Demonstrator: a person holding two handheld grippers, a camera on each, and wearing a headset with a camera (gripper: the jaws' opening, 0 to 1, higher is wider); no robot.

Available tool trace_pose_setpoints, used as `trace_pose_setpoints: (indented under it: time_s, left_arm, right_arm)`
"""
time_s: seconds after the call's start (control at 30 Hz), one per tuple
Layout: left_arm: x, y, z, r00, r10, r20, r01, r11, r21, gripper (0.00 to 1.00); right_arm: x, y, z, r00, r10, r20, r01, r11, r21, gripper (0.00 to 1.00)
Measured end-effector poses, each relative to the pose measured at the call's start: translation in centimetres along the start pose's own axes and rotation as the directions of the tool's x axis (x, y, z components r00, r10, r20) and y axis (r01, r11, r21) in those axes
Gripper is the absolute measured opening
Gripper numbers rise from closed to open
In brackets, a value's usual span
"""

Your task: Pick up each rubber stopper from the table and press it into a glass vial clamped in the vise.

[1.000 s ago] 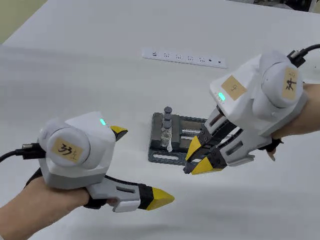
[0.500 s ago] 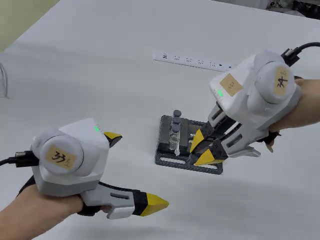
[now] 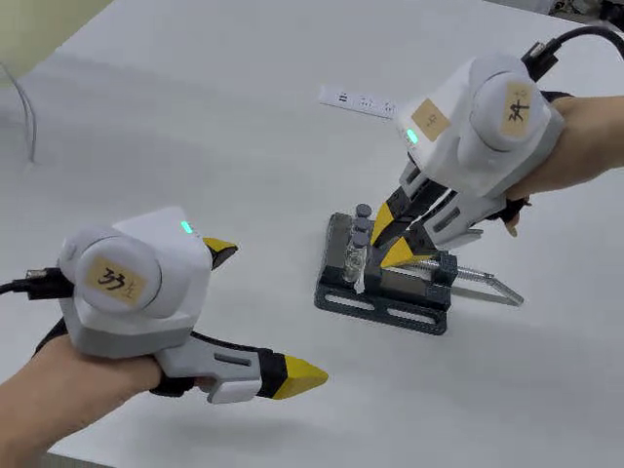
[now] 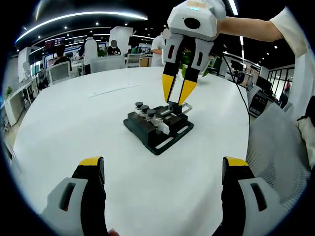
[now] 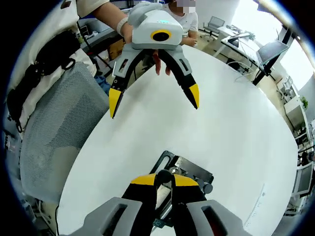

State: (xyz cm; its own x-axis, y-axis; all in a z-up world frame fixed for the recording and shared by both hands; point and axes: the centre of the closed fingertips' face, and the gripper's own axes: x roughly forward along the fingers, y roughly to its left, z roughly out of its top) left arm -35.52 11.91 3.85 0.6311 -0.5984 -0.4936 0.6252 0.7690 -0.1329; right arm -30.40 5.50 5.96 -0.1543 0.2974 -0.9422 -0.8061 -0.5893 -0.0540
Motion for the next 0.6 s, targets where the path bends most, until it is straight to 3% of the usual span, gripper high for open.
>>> trace_pose_setpoints:
  time_s: [0.1,0.33,0.6]
  left_arm:
    - [-0.2,0.4,-0.2,1.0,0.006,0.001,-0.006,1.0,-0.004,0.99]
    - [-0.6,0.7,-0.4,0.9998,0.018,0.002,-0.018,1.0,-0.016,0.98]
    - [-0.8,1.2,-0.6,0.9996,0.026,0.007,-0.026,0.999,-0.03,0.97]
  right_arm:
    - [0.4,-0.5,0.3,1.0,0.005,-0.004,-0.005,1.0,-0.011,0.05]
    - [1.5,-1.2,-0.6,0.9956,0.014,-0.093,-0.021,0.997,-0.076,0.05]
    - [2.2,-1.7,-1.2,0.9926,0.035,-0.116,-0.044,0.996,-0.076,0.05]
